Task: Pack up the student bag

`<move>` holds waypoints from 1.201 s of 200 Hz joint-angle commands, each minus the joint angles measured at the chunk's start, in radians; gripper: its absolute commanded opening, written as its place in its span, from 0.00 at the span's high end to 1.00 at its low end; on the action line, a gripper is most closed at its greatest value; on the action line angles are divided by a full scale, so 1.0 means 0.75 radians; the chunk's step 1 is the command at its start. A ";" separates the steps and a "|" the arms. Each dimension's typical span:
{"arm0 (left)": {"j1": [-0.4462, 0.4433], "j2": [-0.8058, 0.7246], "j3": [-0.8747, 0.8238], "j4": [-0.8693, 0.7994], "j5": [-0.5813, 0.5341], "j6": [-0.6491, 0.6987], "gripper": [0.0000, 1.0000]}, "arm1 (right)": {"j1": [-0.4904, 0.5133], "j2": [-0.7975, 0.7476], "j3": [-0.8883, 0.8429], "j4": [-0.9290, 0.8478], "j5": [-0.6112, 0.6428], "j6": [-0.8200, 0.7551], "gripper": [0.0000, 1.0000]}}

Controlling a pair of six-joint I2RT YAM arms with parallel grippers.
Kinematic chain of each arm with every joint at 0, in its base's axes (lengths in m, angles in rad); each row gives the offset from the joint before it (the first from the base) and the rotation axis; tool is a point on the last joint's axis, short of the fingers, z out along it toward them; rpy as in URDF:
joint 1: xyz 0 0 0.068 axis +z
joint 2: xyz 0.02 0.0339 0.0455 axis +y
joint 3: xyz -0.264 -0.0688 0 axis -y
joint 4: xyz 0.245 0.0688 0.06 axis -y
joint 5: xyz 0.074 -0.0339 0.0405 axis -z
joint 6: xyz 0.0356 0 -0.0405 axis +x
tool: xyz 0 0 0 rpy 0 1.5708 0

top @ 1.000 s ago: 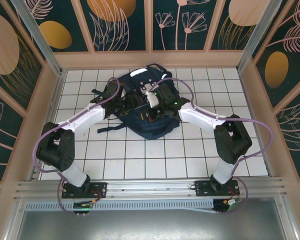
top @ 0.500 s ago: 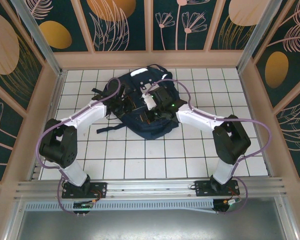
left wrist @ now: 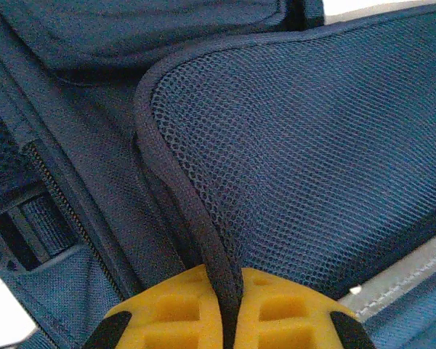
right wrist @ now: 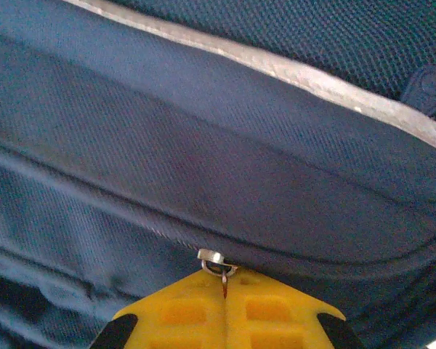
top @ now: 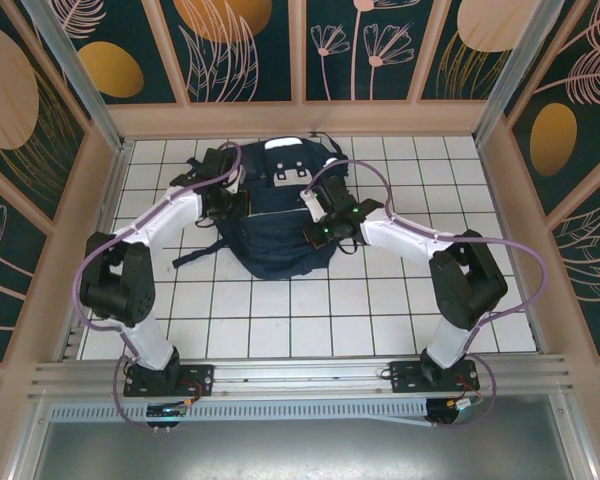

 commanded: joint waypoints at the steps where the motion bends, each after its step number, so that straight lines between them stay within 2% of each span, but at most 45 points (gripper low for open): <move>1: 0.094 0.155 0.182 -0.080 -0.074 0.145 0.98 | 0.030 0.017 0.052 -0.061 -0.089 -0.004 1.00; 31: 0.114 0.249 0.349 -0.156 -0.093 0.033 0.49 | 0.116 0.078 0.182 -0.004 -0.175 0.032 1.00; 47: 0.113 0.215 0.329 -0.193 -0.125 -0.041 0.36 | 0.144 0.120 0.240 0.041 -0.206 0.067 1.00; 76: 0.111 0.078 0.206 -0.304 -0.151 -0.199 0.30 | 0.184 0.177 0.318 0.094 -0.236 0.092 1.00; 102: 0.111 -0.051 0.014 -0.296 0.009 -0.447 0.23 | 0.201 0.206 0.344 0.119 -0.273 0.096 1.00; 116: 0.110 -0.067 -0.039 -0.287 0.034 -0.566 0.22 | 0.213 0.222 0.356 0.116 -0.278 0.087 1.00; 142: 0.107 -0.116 -0.078 -0.244 0.022 -0.665 0.17 | 0.242 0.237 0.374 0.114 -0.291 0.070 1.00; 178: 0.105 -0.089 -0.125 -0.121 0.023 -0.773 0.25 | 0.296 0.238 0.395 0.107 -0.290 0.045 1.00; 190: 0.106 -0.083 -0.122 -0.100 0.003 -0.788 0.30 | 0.306 0.232 0.394 0.107 -0.279 0.041 1.00; 202: 0.105 -0.082 -0.110 -0.097 -0.029 -0.781 0.44 | 0.311 0.228 0.390 0.096 -0.261 0.036 1.00; 225: 0.108 -0.044 -0.062 -0.161 -0.171 -0.703 0.81 | 0.311 0.210 0.365 0.049 -0.173 0.028 1.00; 240: 0.108 -0.055 -0.031 -0.209 -0.252 -0.627 0.98 | 0.300 0.188 0.317 0.017 -0.104 0.025 1.00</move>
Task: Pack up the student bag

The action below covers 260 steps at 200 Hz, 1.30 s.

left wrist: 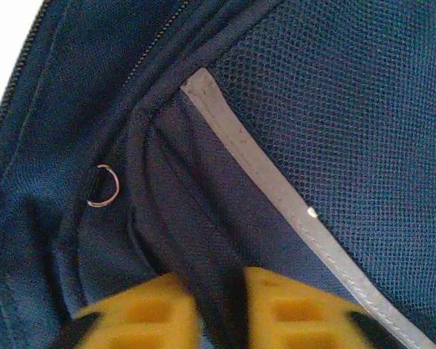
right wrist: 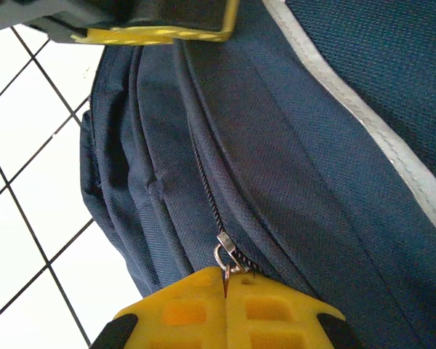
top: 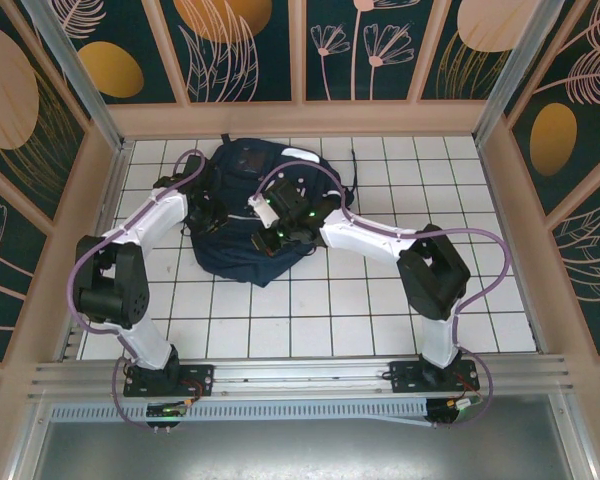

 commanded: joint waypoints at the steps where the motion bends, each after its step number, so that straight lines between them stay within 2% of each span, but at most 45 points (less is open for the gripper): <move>1: -0.003 0.016 0.073 -0.028 -0.157 0.113 0.99 | 0.019 -0.051 -0.025 -0.029 0.057 -0.042 1.00; 29: 0.004 -0.013 0.064 -0.057 -0.251 0.228 1.00 | -0.060 -0.100 -0.128 -0.086 0.138 -0.020 1.00; 74: 0.014 -0.018 0.043 -0.068 -0.239 0.427 1.00 | -0.258 -0.200 -0.289 -0.099 0.248 -0.016 1.00; 96: 0.016 -0.010 0.059 -0.090 -0.266 0.549 1.00 | -0.355 -0.183 -0.297 -0.103 0.336 -0.011 1.00; 119: 0.018 -0.021 0.039 -0.031 -0.221 0.729 1.00 | -0.439 -0.130 -0.249 -0.099 0.374 -0.023 1.00; 132: 0.018 -0.069 -0.012 0.032 -0.216 0.841 1.00 | -0.445 -0.119 -0.225 -0.090 0.365 -0.053 1.00; 146: 0.018 -0.103 -0.030 0.071 -0.294 0.890 1.00 | -0.445 -0.125 -0.199 -0.100 0.215 -0.124 1.00; 157: 0.021 -0.094 0.022 0.048 -0.260 0.903 1.00 | -0.428 -0.139 -0.191 -0.104 0.117 -0.152 1.00; 161: 0.020 -0.085 0.050 0.034 -0.228 0.899 0.98 | -0.412 -0.147 -0.195 -0.103 0.081 -0.157 1.00; 178: 0.021 -0.045 0.156 -0.014 -0.103 0.804 0.65 | -0.323 -0.172 -0.198 -0.073 -0.037 -0.156 1.00; 192: 0.019 -0.028 0.214 -0.047 -0.044 0.692 0.47 | -0.243 -0.177 -0.181 -0.038 -0.069 -0.141 1.00; 220: -0.006 -0.033 0.264 -0.105 0.041 0.477 0.38 | -0.129 -0.133 -0.121 0.065 -0.130 -0.073 1.00; 260: -0.138 -0.095 0.148 -0.146 -0.010 0.123 0.29 | -0.091 -0.078 -0.041 0.111 -0.181 -0.060 1.00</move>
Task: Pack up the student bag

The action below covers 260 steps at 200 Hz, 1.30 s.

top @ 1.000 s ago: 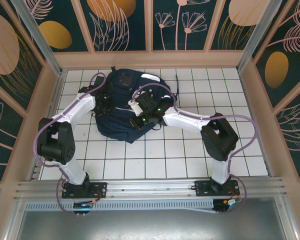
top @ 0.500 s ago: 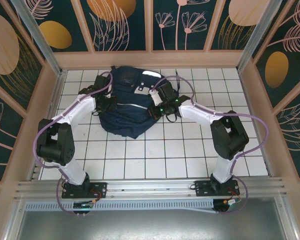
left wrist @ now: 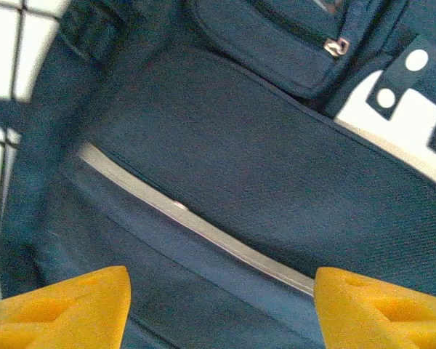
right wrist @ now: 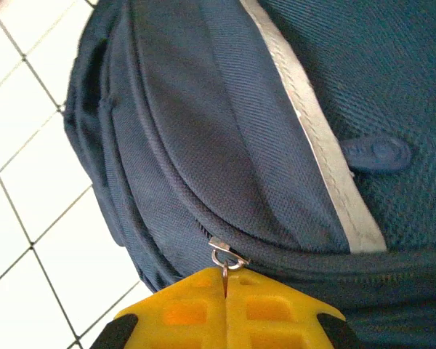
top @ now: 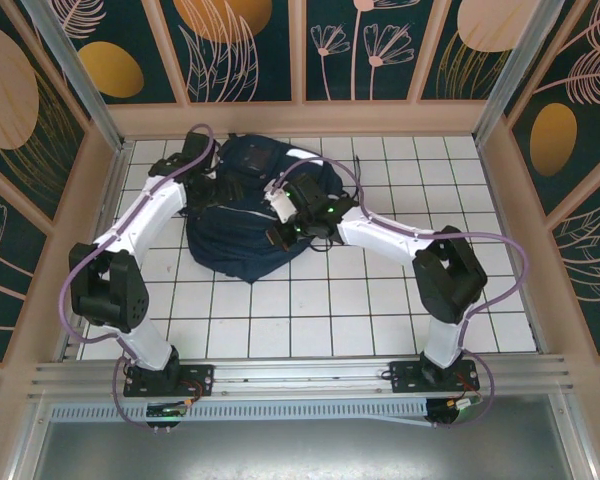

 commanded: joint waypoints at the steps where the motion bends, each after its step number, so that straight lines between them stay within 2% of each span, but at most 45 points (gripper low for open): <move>1: -0.072 -0.059 -0.081 -0.097 0.013 -0.296 0.29 | 0.016 0.024 0.078 0.073 -0.091 0.010 1.00; 35: -0.110 -0.106 -0.231 0.007 0.064 -0.567 0.23 | 0.020 0.019 0.075 0.064 -0.116 -0.006 1.00; 69: -0.115 -0.153 -0.331 0.089 0.016 -0.689 0.14 | 0.038 0.007 0.071 0.070 -0.151 -0.006 1.00; 108: -0.116 -0.135 -0.372 0.127 0.021 -0.776 0.17 | 0.069 0.005 0.079 0.085 -0.152 0.001 1.00; 117: -0.115 -0.150 -0.384 0.131 -0.003 -0.785 0.21 | 0.071 0.001 0.077 0.085 -0.152 0.002 1.00; 127: -0.115 -0.169 -0.399 0.147 -0.045 -0.782 0.32 | 0.071 -0.004 0.068 0.086 -0.148 0.000 1.00; 138: -0.113 -0.176 -0.400 0.151 -0.089 -0.758 0.53 | 0.071 -0.013 0.058 0.088 -0.143 -0.004 1.00; 148: -0.106 -0.172 -0.388 0.152 -0.109 -0.710 0.78 | 0.071 -0.022 0.049 0.079 -0.121 -0.018 1.00; 161: -0.094 -0.154 -0.354 0.128 -0.120 -0.647 1.00 | 0.069 -0.029 0.035 0.042 -0.066 -0.059 1.00; 181: -0.083 -0.146 -0.321 0.117 -0.113 -0.508 1.00 | 0.049 -0.034 0.012 -0.020 0.063 -0.116 1.00; 191: -0.079 -0.155 -0.322 0.123 -0.097 -0.444 1.00 | 0.023 -0.039 -0.011 -0.019 0.122 -0.124 0.95; 227: -0.037 -0.206 -0.372 0.104 -0.077 -0.286 1.00 | -0.134 -0.018 -0.015 -0.039 0.180 -0.112 0.90; 260: -0.005 -0.215 -0.393 0.070 -0.044 -0.153 1.00 | -0.238 0.004 -0.022 -0.008 0.231 -0.058 0.90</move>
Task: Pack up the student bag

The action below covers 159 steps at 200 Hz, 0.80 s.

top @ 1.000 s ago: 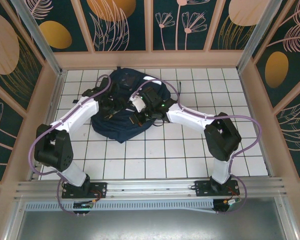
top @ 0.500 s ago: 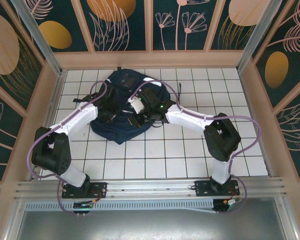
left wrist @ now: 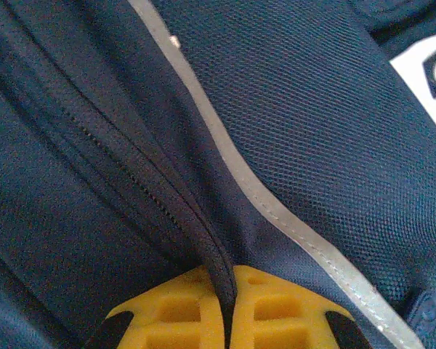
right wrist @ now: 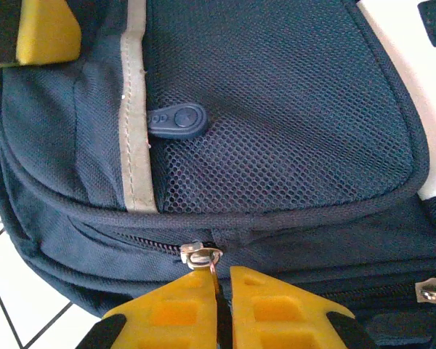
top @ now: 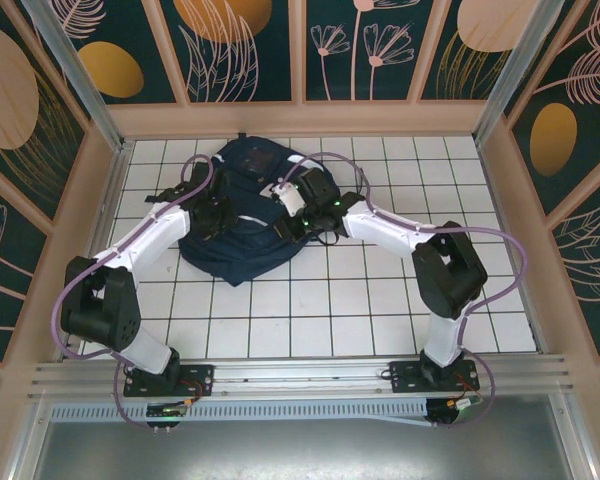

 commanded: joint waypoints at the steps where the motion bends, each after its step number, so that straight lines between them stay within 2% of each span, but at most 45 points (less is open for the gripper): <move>1: 0.045 -0.058 -0.029 -0.108 -0.034 0.210 1.00 | -0.125 -0.014 -0.013 -0.009 0.192 0.040 0.90; 33: 0.046 -0.091 -0.066 -0.028 0.069 0.275 1.00 | -0.147 0.019 0.009 -0.026 0.215 0.081 0.86; 62: 0.020 -0.100 -0.066 0.103 0.376 0.292 1.00 | -0.165 -0.061 -0.066 0.039 0.208 0.137 0.82; 86: -0.114 -0.046 -0.003 0.083 0.359 0.331 1.00 | -0.223 -0.167 -0.144 0.077 0.184 0.209 0.65; 94: -0.154 -0.034 -0.007 0.112 0.373 0.295 1.00 | -0.225 -0.220 -0.181 0.104 0.178 0.236 0.59; 109: -0.223 -0.038 -0.054 0.249 0.410 0.204 1.00 | -0.315 -0.336 -0.253 0.159 0.199 0.308 0.47; 133: -0.354 -0.030 -0.048 0.353 0.366 0.210 1.00 | -0.468 -0.528 -0.365 0.256 0.232 0.452 0.37; 143: -0.383 -0.006 -0.020 0.352 0.397 0.238 1.00 | -0.547 -0.588 -0.398 0.289 0.231 0.508 0.31; 159: -0.412 0.021 0.008 0.328 0.451 0.300 1.00 | -0.662 -0.649 -0.432 0.320 0.241 0.573 0.28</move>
